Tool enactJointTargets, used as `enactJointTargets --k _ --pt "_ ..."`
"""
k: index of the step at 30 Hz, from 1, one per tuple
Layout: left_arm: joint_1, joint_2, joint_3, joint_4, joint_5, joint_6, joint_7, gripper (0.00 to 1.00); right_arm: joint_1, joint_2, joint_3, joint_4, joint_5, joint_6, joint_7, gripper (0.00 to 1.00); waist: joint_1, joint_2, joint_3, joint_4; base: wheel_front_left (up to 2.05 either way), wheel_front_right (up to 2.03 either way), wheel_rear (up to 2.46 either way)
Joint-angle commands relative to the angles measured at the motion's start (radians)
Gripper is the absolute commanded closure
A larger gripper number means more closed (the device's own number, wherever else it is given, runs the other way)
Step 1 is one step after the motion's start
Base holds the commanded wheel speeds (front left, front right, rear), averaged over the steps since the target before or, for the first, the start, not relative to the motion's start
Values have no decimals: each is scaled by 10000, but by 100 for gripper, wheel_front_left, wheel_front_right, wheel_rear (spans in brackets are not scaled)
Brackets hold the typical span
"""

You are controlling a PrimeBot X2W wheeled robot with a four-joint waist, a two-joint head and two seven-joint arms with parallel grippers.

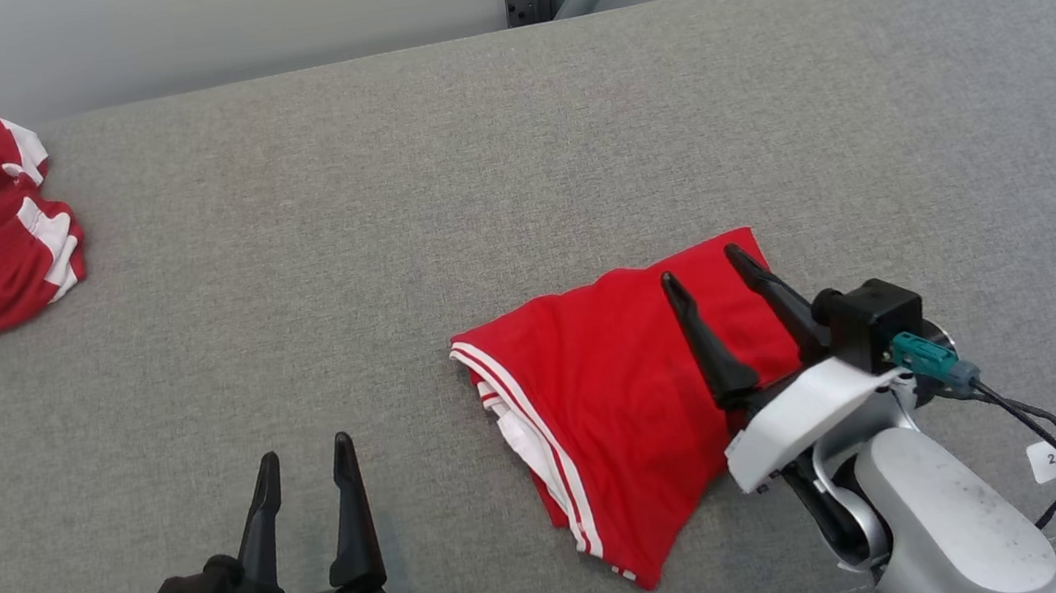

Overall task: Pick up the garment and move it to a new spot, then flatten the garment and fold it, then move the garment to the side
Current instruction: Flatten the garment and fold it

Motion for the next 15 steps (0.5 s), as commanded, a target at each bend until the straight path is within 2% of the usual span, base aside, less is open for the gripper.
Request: enactJointTargets --k 1,8,10,11,12,14,15 --pt "-149 27 -77 36 44 -42 -23 0 268 -19 -379 -165 -367 0 -111 0 0 0 21 -48 0 0 0" --pt "-231 -4 -326 186 34 -97 -26 0 979 19 -1326 -524 -1107 0 -112 0 0 0 99 -68 0 0 0" --pt "-259 -6 -347 229 7 -110 -26 0 1167 29 -1453 -599 -1154 0 -87 27 0 0 117 -54 0 0 0" --pt "-275 -6 -352 249 2 -120 -27 0 1253 30 -1511 -631 -1192 0 -85 53 0 0 124 -47 0 0 0" --pt "-288 -7 -354 267 -5 -130 -27 0 1332 30 -1567 -657 -1200 0 -86 67 0 0 129 -38 0 0 0" --pt "-298 -3 -339 289 -14 -143 -28 0 1443 39 -1615 -713 -1229 0 -93 90 0 0 140 -30 0 0 0" --pt "-300 2 -329 301 -17 -147 -28 0 1490 31 -1612 -723 -1284 0 -97 94 0 0 143 -29 0 0 0"
